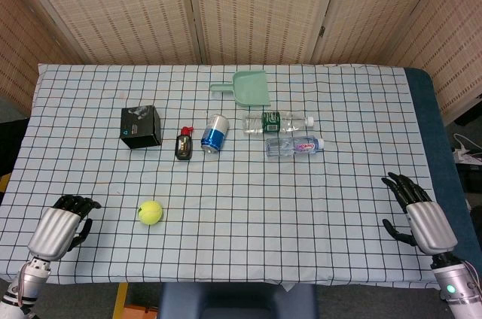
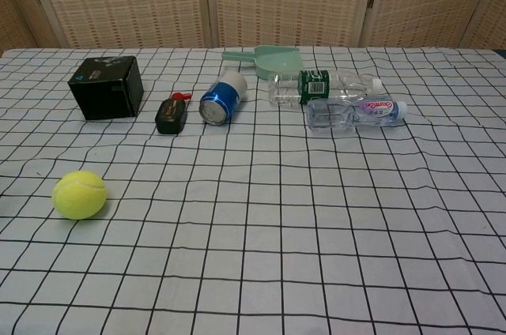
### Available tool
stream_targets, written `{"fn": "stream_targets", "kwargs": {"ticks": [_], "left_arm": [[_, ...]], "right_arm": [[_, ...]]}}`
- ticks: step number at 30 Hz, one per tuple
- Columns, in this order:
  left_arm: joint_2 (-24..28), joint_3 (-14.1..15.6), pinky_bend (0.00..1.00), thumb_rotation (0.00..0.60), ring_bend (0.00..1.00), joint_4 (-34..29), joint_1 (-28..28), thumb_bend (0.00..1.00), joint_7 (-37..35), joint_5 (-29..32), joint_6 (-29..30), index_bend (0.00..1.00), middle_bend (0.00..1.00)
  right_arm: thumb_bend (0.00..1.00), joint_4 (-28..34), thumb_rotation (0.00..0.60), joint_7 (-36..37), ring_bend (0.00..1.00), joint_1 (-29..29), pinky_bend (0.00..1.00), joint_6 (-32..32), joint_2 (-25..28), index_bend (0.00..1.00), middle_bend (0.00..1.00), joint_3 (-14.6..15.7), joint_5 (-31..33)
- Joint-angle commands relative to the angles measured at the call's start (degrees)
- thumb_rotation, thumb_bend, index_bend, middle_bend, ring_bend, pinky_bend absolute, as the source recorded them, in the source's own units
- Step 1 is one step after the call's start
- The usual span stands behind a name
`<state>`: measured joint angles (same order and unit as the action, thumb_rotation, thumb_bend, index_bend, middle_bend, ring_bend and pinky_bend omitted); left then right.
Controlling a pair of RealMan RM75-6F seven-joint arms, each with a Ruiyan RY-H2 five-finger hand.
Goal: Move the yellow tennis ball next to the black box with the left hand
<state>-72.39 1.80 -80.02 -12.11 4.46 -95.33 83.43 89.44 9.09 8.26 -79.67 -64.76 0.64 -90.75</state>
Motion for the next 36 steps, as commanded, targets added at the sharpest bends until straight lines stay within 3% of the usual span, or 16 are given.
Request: {"fn": "stream_targets", "kwargs": {"ticks": [1, 10, 12, 14, 16, 20, 26, 36], "left_arm": [[0.0, 0.0, 0.3, 0.6, 0.28, 0.1, 0.1, 0.55, 0.5, 0.3, -0.2, 0.37, 0.36], [0.6, 0.2, 0.54, 0.6, 0.36, -1.2, 0.5, 0.61, 1.3, -0.9, 1.4, 0.37, 0.43], [0.7, 0.3, 0.58, 0.6, 0.37, -1.4, 0.5, 0.66, 1.5, -0.9, 1.3, 0.37, 0.43], [1.3, 0.9, 0.71, 0.6, 0.43, -2.3, 0.5, 0.77, 0.9, -1.4, 0.9, 0.38, 0.47], [1.5, 1.3, 0.77, 0.6, 0.47, -4.1, 1.1, 0.83, 1.2, -0.6, 0.5, 0.41, 0.51], [1.9, 1.9, 0.82, 0.6, 0.52, -8.8, 1.6, 0.85, 1.5, 2.3, -2.4, 0.46, 0.55], [2.0, 3.3, 0.88, 0.6, 0.57, -14.0, 1.1, 0.87, -8.4, 4.0, -6.5, 0.51, 0.61], [-4.2, 4.2, 0.9, 0.6, 0.59, -10.8, -0.1, 0.86, -26.0, 2.7, -9.3, 0.52, 0.62]], "right_arm": [[0.27, -0.2, 0.6, -0.3, 0.0, 0.0, 0.14, 0.4, -0.1, 0.1, 0.03, 0.0, 0.3], [0.27, 0.0, 0.6, -0.1, 0.0, 0.1, 0.14, 0.6, 0.0, 0.1, 0.03, 0.0, 0.4], [0.27, 0.0, 0.6, -0.1, 0.0, 0.1, 0.14, 0.7, 0.0, 0.1, 0.03, 0.0, 0.5], [0.26, 0.1, 0.6, 0.1, 0.0, 0.1, 0.14, 0.6, 0.1, 0.1, 0.03, -0.2, 0.7], [0.27, 0.3, 0.6, 0.6, 0.0, 0.1, 0.14, 0.2, 0.3, 0.1, 0.03, -0.4, 0.7], [0.27, 0.5, 0.6, 0.9, 0.0, 0.2, 0.14, 0.5, 0.6, 0.1, 0.03, -0.3, 0.7], [0.27, 0.8, 0.6, 1.8, 0.0, 0.0, 0.14, -0.2, 0.9, 0.1, 0.03, -0.3, 0.0], [0.27, 0.7, 0.6, 1.6, 0.0, 0.0, 0.14, -0.1, 0.9, 0.1, 0.03, -0.3, 0.1]]}}
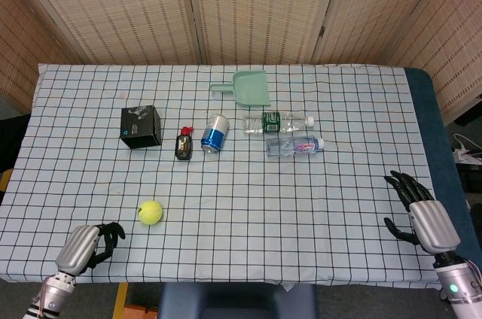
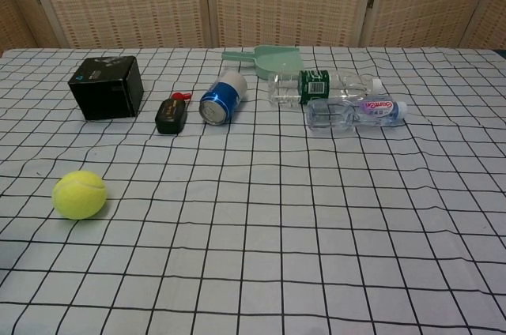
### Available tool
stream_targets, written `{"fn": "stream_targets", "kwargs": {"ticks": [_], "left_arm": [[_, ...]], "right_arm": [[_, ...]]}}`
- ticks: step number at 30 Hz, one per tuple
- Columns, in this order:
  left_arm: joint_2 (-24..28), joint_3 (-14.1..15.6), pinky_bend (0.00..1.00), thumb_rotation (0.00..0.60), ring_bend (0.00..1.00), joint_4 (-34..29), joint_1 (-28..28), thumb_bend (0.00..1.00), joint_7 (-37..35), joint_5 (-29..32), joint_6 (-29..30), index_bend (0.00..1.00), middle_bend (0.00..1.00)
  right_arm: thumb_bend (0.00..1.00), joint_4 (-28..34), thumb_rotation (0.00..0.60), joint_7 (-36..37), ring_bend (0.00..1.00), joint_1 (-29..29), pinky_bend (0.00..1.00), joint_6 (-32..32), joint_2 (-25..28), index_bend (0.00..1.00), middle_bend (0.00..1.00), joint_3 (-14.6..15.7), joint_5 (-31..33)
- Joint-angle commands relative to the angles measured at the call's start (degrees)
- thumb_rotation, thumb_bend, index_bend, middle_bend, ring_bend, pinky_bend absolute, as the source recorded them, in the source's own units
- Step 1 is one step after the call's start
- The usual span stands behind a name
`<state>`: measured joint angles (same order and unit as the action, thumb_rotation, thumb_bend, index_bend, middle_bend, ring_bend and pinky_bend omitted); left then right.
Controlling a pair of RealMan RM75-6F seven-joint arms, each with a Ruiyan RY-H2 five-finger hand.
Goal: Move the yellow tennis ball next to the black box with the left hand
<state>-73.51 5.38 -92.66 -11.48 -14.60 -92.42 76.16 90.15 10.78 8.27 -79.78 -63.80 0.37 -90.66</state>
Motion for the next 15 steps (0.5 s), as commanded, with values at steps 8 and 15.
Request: {"fn": "stream_targets", "kwargs": {"ticks": [8, 15], "left_arm": [[-8.8, 0.0, 0.89, 0.6, 0.57, 5.9, -1.4, 0.87, -12.1, 1.0, -3.9, 0.48, 0.58], [-13.0, -1.8, 0.84, 0.6, 0.51, 9.1, -1.3, 0.87, -13.3, 1.9, -2.4, 0.39, 0.47]], "right_arm": [[0.27, -0.1, 0.6, -0.3, 0.0, 0.1, 0.14, 0.3, -0.2, 0.1, 0.03, 0.0, 0.2], [0.27, -0.2, 0.6, -0.4, 0.0, 0.1, 0.14, 0.3, -0.2, 0.1, 0.03, -0.1, 0.4]]}}
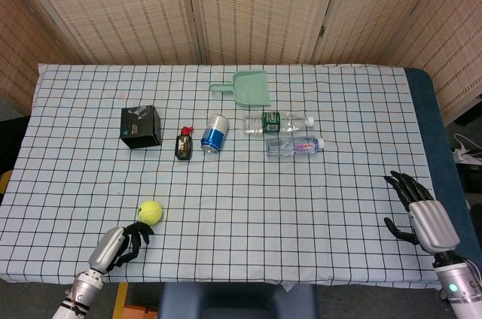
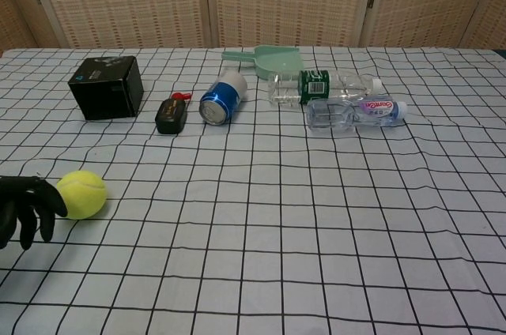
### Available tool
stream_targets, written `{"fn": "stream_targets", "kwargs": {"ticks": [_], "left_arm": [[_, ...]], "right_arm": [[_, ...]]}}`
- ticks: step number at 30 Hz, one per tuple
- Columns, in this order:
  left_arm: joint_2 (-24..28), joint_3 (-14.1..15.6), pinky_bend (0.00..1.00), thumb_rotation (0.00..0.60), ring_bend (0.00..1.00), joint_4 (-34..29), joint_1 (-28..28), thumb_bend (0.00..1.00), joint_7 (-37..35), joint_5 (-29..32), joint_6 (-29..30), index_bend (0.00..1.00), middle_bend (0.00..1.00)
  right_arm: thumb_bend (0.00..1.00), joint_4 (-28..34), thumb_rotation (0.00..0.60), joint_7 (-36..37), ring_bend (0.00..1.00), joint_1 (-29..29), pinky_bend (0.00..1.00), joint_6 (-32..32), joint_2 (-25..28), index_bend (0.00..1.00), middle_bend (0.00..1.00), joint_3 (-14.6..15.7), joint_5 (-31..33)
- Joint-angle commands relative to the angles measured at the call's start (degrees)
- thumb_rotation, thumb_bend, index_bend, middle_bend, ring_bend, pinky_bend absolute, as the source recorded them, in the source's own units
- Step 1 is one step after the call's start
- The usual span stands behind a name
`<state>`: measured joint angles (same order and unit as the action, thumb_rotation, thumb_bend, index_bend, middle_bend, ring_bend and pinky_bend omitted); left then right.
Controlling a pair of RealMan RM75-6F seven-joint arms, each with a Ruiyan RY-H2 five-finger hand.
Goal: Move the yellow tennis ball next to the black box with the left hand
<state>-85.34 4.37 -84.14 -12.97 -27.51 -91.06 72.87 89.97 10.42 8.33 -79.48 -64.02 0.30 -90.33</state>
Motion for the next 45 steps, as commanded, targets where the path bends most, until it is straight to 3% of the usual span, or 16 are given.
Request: {"fn": "stream_targets", "kwargs": {"ticks": [1, 10, 45], "left_arm": [[-1.5, -1.1, 0.84, 0.6, 0.51, 0.8, 0.3, 0.87, -0.4, 0.8, 1.3, 0.38, 0.46], [-3.9, -1.7, 0.83, 0.6, 0.49, 1.4, 1.2, 0.87, 2.2, 3.0, 1.7, 0.33, 0.44], [-10.9, -5.8, 0.8, 0.6, 0.48, 5.7, 0.6, 0.87, 9.9, 9.1, -0.3, 0.34, 0.44]], "right_arm": [[0.27, -0.1, 0.6, 0.0, 0.0, 0.0, 0.14, 0.1, 0.0, 0.1, 0.03, 0.0, 0.1], [0.27, -0.1, 0.6, 0.0, 0.0, 0.0, 0.14, 0.1, -0.1, 0.1, 0.03, 0.0, 0.1], [0.27, 0.0, 0.6, 0.6, 0.0, 0.0, 0.14, -0.2, 0.2, 0.1, 0.03, -0.2, 0.0]]}}
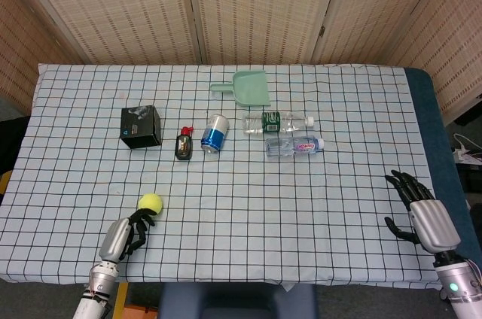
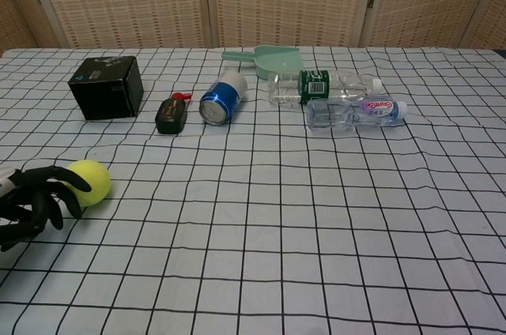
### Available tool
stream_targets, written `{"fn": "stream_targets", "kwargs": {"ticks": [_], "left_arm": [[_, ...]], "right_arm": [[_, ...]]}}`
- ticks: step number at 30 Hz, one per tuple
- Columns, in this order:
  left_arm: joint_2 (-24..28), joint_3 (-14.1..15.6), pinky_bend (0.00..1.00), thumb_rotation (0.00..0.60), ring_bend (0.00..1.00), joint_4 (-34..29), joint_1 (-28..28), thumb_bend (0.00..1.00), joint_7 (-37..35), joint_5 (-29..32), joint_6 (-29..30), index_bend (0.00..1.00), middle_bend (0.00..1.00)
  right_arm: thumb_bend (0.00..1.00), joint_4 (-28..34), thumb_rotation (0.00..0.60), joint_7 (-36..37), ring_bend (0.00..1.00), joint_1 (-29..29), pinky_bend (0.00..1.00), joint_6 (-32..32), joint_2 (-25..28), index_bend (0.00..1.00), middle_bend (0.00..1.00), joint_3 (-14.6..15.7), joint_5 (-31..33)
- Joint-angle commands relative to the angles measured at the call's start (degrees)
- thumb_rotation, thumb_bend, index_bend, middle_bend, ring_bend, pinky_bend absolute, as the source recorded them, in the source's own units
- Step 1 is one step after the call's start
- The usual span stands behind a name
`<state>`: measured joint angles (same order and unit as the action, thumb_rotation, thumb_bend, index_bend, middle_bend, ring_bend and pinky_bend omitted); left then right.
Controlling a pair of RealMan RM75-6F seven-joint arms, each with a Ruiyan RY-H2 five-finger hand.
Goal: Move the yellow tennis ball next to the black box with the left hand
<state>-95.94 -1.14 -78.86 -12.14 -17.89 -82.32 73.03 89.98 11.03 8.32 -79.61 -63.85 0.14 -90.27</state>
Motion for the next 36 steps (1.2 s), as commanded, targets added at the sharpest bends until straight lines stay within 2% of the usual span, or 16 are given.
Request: {"fn": "stream_targets", "kwargs": {"ticks": [1, 16, 36], "left_arm": [[-0.5, -0.5, 0.8, 0.6, 0.48, 0.9, -0.5, 0.87, 0.6, 0.4, -0.7, 0.34, 0.44], [-3.0, -3.8, 0.8, 0.6, 0.48, 3.8, -4.2, 0.87, 3.8, 1.4, -3.1, 0.33, 0.44], [-8.7, -6.1, 0.78, 0.6, 0.48, 11.2, -7.8, 0.87, 10.2, 3.6, -4.7, 0.34, 0.44]], "right_arm": [[0.27, 0.0, 0.6, 0.1, 0.0, 0.0, 0.14, -0.1, 0.1, 0.1, 0.03, 0.0, 0.0], [0.27, 0.1, 0.6, 0.3, 0.0, 0.0, 0.14, -0.2, 0.2, 0.1, 0.03, -0.2, 0.1], [0.27, 0.3, 0.6, 0.7, 0.0, -0.1, 0.14, -0.5, 0.4, 0.1, 0.03, -0.2, -0.2]]}}
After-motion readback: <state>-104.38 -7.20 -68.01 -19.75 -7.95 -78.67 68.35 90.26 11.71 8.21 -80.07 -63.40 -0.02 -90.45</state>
